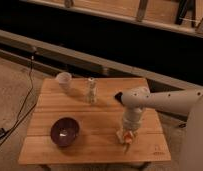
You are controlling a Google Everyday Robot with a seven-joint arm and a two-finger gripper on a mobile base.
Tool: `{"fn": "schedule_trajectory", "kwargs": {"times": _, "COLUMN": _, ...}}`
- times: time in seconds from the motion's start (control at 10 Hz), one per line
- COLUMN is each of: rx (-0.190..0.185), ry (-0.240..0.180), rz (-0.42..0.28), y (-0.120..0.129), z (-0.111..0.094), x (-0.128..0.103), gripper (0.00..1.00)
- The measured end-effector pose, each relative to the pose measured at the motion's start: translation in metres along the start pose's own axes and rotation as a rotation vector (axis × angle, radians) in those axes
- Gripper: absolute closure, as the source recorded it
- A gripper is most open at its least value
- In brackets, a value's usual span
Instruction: Place the pepper on the white sponge
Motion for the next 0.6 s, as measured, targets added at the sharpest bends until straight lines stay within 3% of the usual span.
{"fn": "schedule_trajectory", "kwargs": {"times": 0.6, "rx": 0.013, "ry": 0.009, "rz": 0.017, "y": -0.008, "z": 0.005, "x": -0.018, "gripper": 1.0}}
